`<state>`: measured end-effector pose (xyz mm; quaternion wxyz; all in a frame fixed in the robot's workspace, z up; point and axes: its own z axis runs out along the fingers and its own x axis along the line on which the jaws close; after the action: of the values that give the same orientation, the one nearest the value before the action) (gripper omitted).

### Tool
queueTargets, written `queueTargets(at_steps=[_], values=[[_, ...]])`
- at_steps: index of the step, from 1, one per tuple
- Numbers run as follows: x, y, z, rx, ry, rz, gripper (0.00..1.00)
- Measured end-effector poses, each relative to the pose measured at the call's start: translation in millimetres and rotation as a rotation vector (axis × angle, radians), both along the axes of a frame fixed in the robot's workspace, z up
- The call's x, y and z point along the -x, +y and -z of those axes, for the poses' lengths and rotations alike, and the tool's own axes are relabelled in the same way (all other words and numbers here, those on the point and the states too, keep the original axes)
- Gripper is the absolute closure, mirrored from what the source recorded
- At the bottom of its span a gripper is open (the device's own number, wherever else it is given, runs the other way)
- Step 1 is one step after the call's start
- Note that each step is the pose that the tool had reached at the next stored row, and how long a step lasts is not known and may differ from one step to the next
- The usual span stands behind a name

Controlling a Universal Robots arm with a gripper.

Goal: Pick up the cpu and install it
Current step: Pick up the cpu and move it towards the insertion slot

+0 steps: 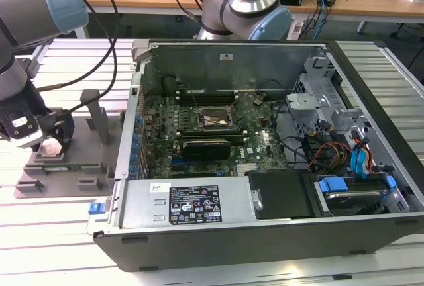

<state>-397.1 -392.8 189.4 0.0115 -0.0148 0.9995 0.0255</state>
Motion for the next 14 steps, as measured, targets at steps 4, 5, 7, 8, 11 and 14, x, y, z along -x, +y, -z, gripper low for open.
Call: queueTargets(at_steps=[4, 5, 7, 8, 11, 14], values=[[0.1, 0.0, 0.4, 0.0000, 0.0046, 0.000, 0.34], [-0.3, -0.1, 0.6, -0.0002, 0.0072, 0.000, 0.34], [-1.5, -0.6, 0.7, -0.0001, 0.0117, 0.000, 0.34], [-2.0, -0.8, 0.8, -0.0001, 0.0144, 0.000, 0.34], [-2.0, -0.8, 0.7, -0.0001, 0.0147, 0.000, 0.34], [-2.0, -0.8, 0.3, 0.0000, 0.0146, 0.000, 0.34]])
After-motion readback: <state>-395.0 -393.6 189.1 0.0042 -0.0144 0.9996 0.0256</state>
